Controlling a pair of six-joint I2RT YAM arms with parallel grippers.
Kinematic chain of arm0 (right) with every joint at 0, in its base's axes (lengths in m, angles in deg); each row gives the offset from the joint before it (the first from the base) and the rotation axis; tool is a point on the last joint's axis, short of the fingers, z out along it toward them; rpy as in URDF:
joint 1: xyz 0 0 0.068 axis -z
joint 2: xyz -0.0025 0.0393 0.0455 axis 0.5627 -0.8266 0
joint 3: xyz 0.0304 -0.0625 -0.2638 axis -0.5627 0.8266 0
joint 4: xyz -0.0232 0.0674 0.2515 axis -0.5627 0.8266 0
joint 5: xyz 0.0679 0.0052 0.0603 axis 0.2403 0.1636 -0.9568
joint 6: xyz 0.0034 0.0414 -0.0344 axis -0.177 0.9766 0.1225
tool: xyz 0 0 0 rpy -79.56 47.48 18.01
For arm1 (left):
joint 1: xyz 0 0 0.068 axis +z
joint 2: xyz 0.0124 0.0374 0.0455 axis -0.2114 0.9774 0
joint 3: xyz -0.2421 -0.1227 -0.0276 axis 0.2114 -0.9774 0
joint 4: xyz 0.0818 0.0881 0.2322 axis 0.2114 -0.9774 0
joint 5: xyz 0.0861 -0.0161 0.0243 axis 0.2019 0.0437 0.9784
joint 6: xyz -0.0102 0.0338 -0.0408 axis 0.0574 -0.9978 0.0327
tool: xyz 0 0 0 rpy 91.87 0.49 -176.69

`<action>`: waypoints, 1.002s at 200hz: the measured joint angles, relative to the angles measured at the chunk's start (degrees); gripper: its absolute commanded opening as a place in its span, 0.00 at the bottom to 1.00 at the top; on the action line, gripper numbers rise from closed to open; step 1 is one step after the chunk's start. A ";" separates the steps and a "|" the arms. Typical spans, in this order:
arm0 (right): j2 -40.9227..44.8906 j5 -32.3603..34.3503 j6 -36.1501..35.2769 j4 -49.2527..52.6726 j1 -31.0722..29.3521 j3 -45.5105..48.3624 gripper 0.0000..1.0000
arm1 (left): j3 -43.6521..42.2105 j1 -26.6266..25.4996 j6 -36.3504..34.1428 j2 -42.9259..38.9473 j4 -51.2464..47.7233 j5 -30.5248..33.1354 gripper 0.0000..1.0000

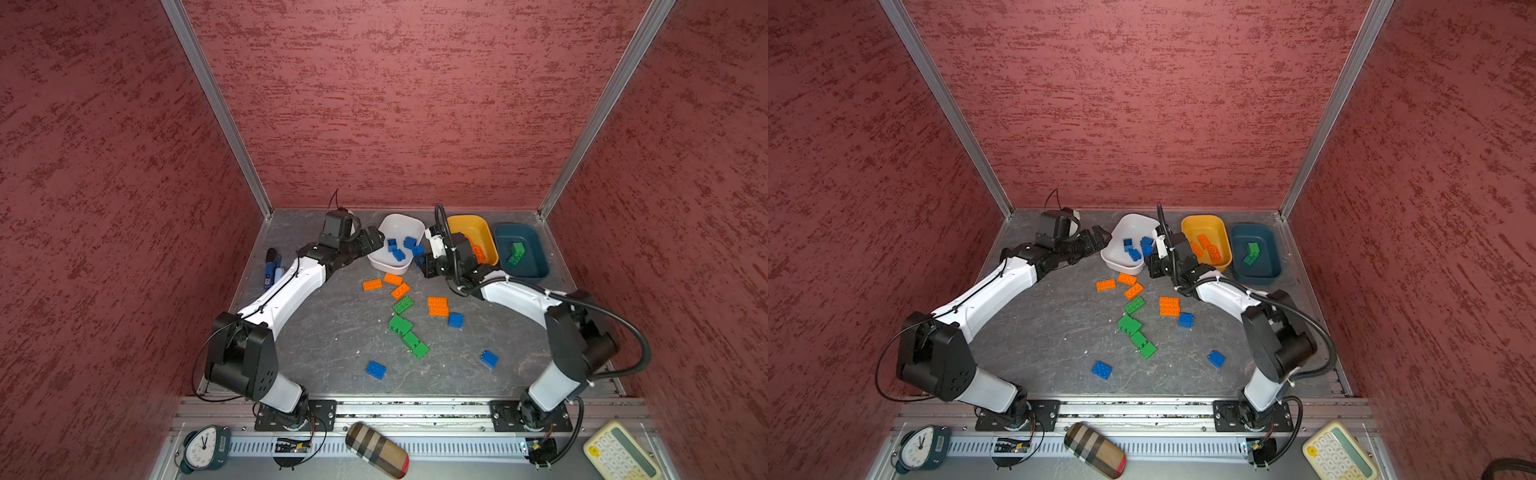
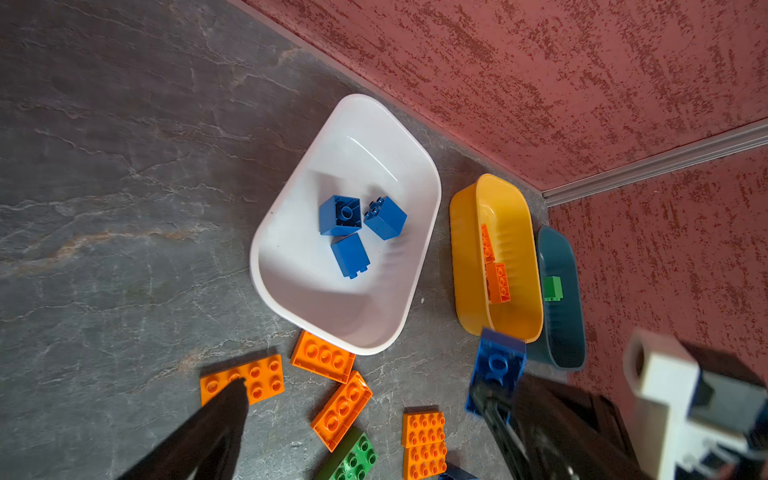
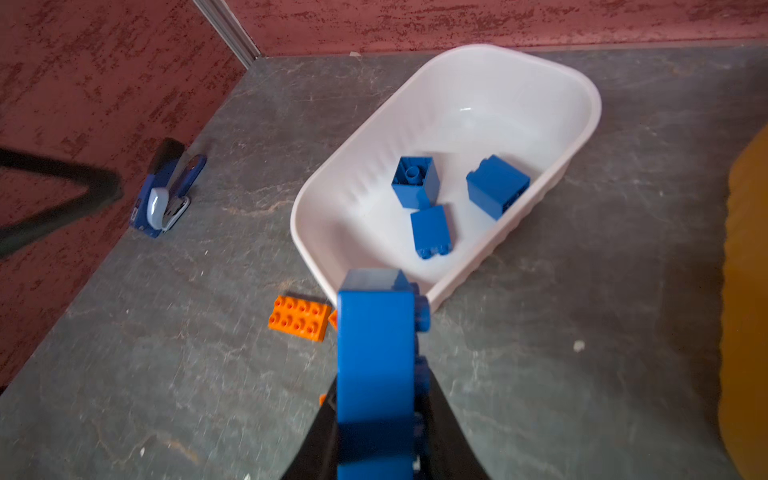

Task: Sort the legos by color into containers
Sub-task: 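Carry the blue brick into the white tub and open the right gripper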

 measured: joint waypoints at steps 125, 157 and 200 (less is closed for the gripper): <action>-29.83 6.58 4.35 13.27 0.44 -36.04 0.51 | -5.42 2.62 3.21 -2.01 -0.20 -0.50 0.99; -29.55 10.51 3.72 14.93 0.44 -37.00 0.59 | -5.42 2.47 3.43 -1.99 -0.17 -0.61 0.99; -22.58 7.89 1.51 13.57 0.46 -29.90 0.67 | -5.42 1.90 3.19 -1.22 -0.42 -0.37 0.99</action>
